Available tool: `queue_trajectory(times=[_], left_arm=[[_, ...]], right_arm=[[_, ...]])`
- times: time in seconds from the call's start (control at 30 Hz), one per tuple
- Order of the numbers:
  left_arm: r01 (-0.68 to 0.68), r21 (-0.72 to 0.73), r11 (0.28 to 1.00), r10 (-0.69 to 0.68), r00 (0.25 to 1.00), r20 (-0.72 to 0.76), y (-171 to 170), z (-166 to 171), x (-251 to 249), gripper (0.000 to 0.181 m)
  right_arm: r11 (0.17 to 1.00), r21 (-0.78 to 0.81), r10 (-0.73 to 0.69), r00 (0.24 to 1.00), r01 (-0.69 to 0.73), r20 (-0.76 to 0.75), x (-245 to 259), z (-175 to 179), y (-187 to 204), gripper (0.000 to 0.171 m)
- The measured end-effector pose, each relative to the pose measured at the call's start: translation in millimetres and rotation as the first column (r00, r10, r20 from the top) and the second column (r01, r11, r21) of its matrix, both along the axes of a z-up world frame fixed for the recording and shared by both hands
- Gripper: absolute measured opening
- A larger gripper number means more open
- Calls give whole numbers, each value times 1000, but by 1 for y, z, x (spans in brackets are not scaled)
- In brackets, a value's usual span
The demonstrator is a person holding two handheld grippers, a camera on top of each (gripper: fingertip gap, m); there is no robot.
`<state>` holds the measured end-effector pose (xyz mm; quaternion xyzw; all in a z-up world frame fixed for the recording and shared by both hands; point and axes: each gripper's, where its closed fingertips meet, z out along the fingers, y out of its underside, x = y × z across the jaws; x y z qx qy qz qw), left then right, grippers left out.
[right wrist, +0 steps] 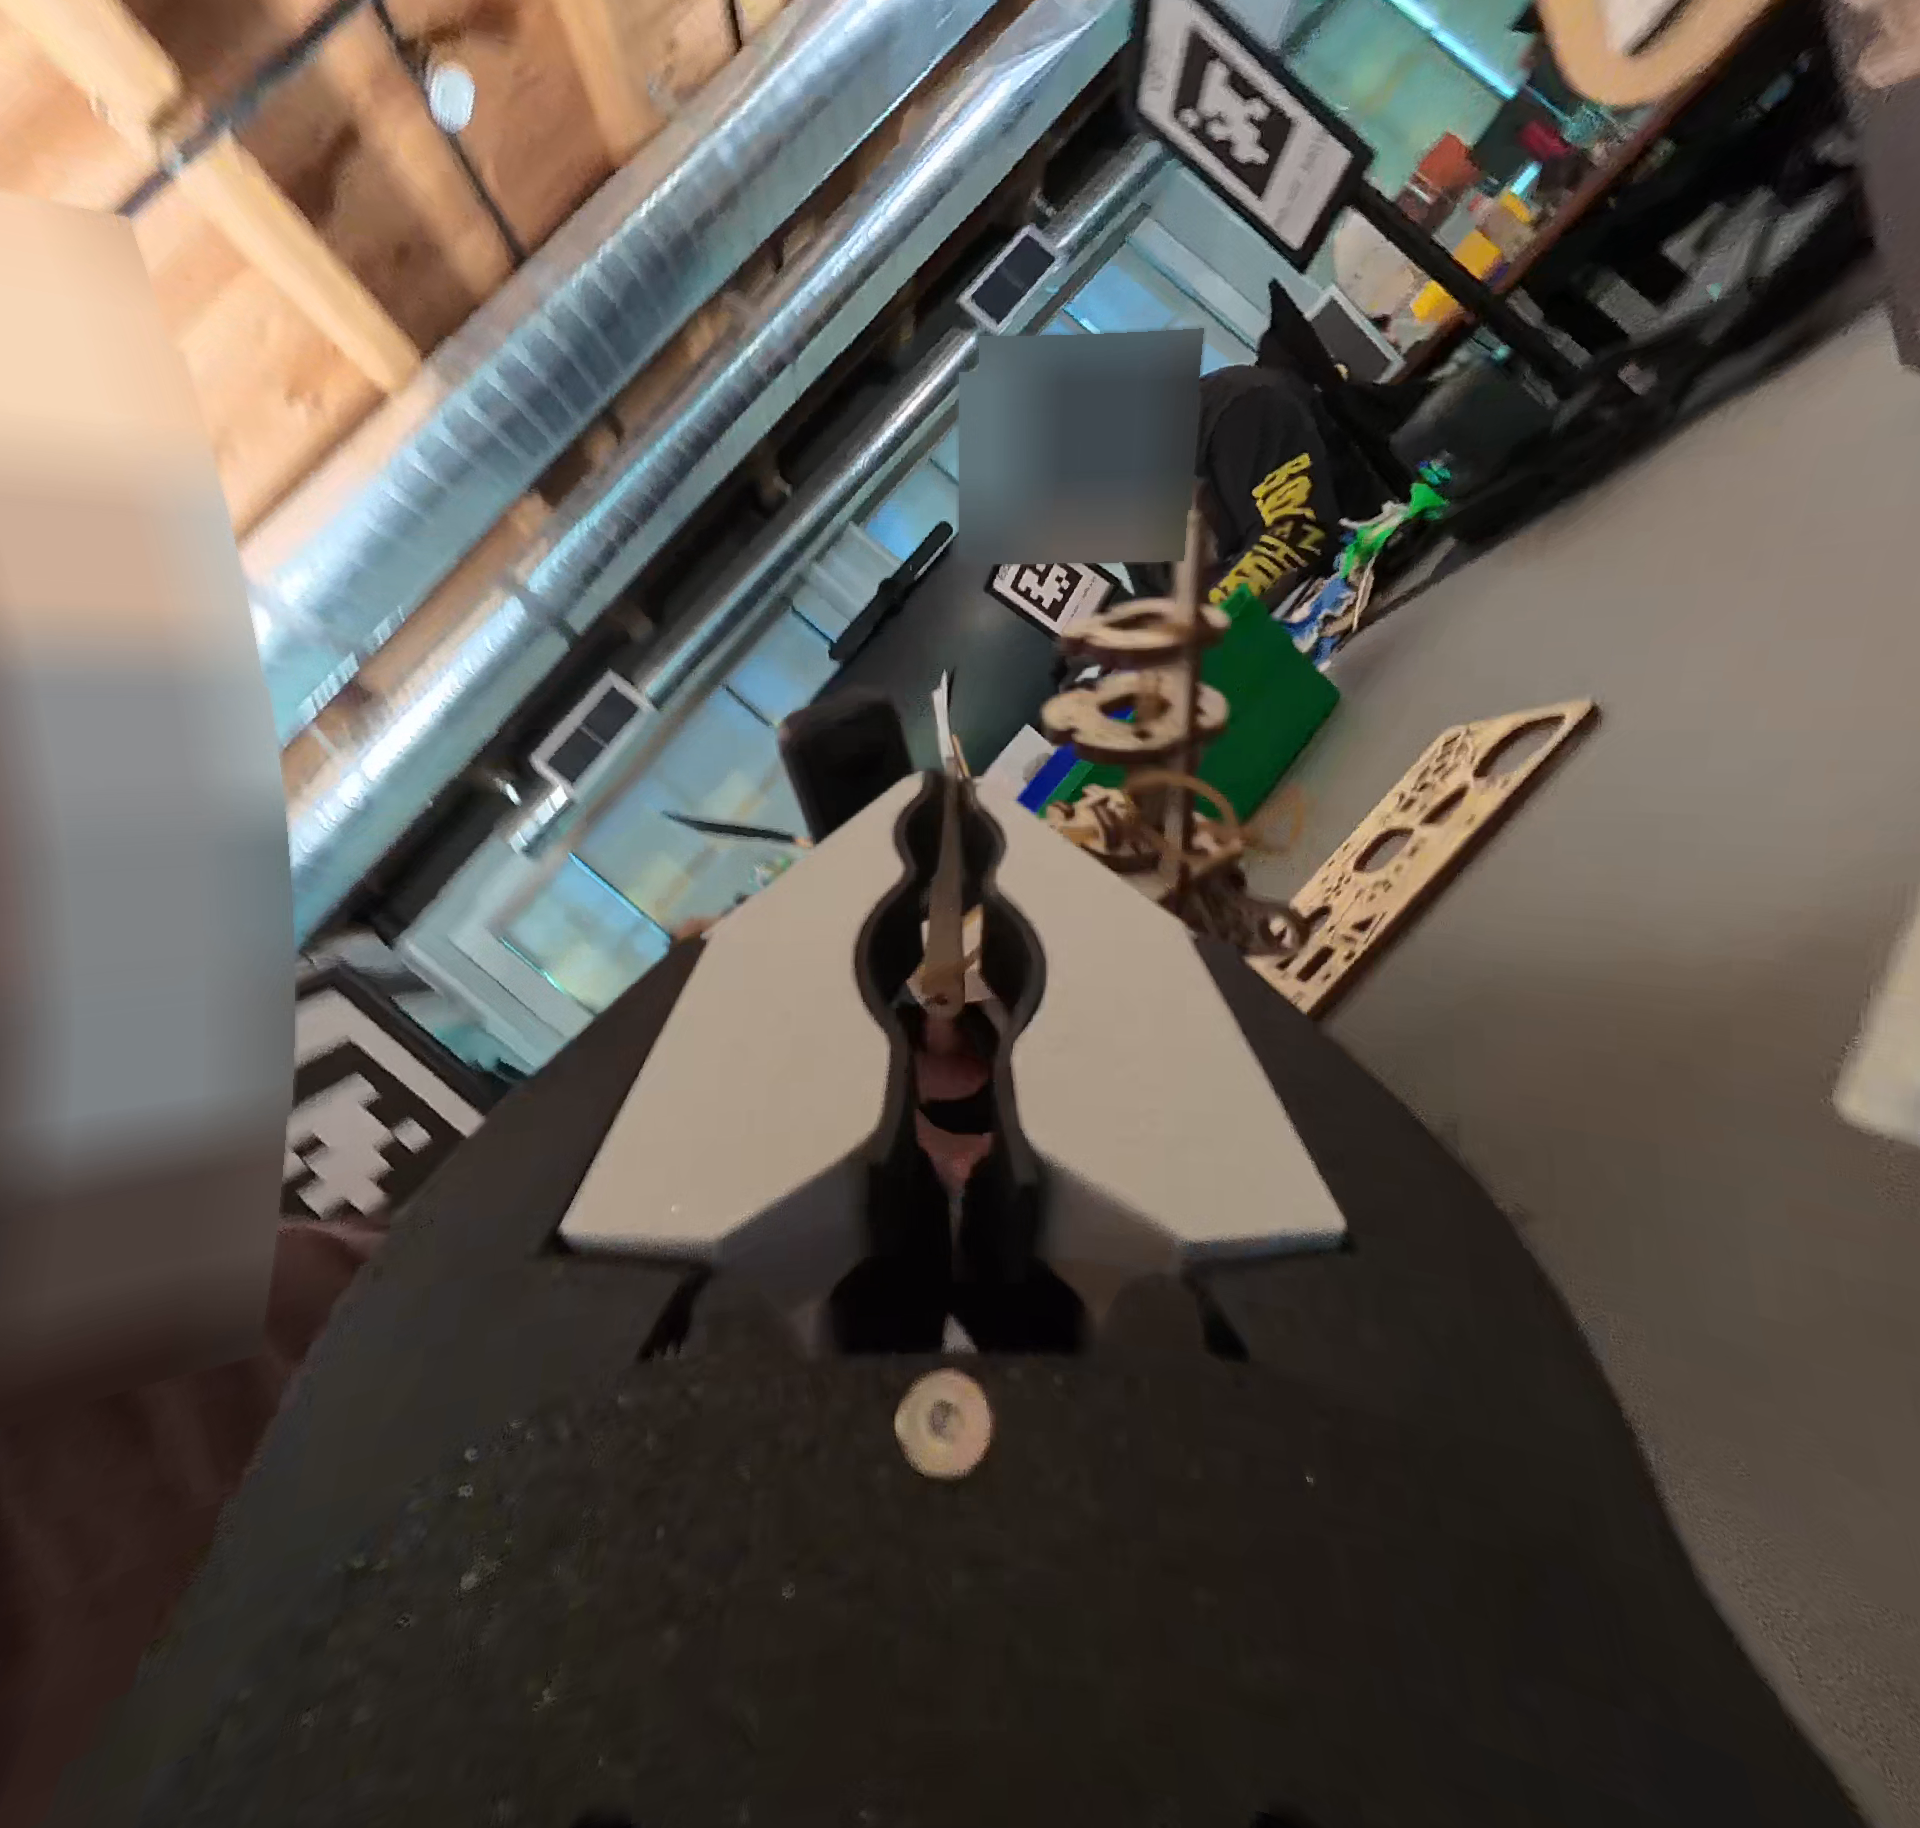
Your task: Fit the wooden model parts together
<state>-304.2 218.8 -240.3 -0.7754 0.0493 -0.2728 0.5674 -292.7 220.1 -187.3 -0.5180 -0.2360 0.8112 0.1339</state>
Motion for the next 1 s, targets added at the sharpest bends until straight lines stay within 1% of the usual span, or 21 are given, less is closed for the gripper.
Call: queue_trajectory(times=[0.07, 0.17, 0.27, 0.33, 0.4, 0.47, 0.5, 0.53, 0.6, 0.67, 0.77, 0.83, 0.9, 1.0], left_arm=[[-34, 24, 999, 35, 998, -49, 1, 1, -3, 39], [-72, 56, 996, 79, 988, -130, 3, 1, -4, 39], [-89, 65, 994, 100, 977, -187, 3, -1, -5, 39], [-99, 57, 993, 108, 975, -196, 5, -4, -6, 39], [-102, 45, 994, 109, 970, -218, 5, -8, -7, 39], [-114, 39, 993, 120, 962, -246, 6, -12, -10, 39], [-112, 35, 993, 117, 962, -246, 6, -13, -10, 39], [-116, 36, 993, 121, 964, -239, 6, -13, -10, 39], [-115, 38, 993, 120, 966, -227, 6, -11, -10, 39], [-116, 47, 992, 124, 965, -230, 6, -9, -11, 39], [-107, 49, 993, 115, 969, -219, 5, -7, -9, 39], [-94, 44, 995, 102, 971, -214, 5, -8, -6, 39], [-94, 45, 995, 101, 971, -218, 5, -8, -5, 39], [-89, 49, 995, 98, 970, -221, 5, -8, -4, 39]], right_arm=[[996, -90, 3, 1000, 0, 30, -2, -7, 4, 1], [994, -111, -10, 998, 16, 56, -7, -14, 4, 2], [985, -169, -31, 998, 40, 58, -9, -13, 10, 2], [970, -242, -4, 999, 14, 42, -10, -12, 9, 1], [934, -355, 38, 999, -25, 30, -10, -12, 10, 1], [904, -421, 85, 996, -66, 26, -10, -11, 10, 1], [907, -417, 81, 996, -63, 25, -9, -10, 12, 1], [925, -378, 55, 998, -38, 34, -8, -10, 14, 2], [972, -232, -11, 999, 23, 50, -6, -8, 16, 2], [993, -100, -64, 997, 68, 46, -3, -3, 17, 1], [973, 120, -198, 980, 196, -3, -1, 5, 21, 2], [946, 222, -231, 972, 235, -41, 0, 11, 19, 2], [956, 207, -201, 978, 207, -50, 0, 17, 14, 2], [983, 98, -152, 988, 154, -27, -1, 18, 15, 2]])
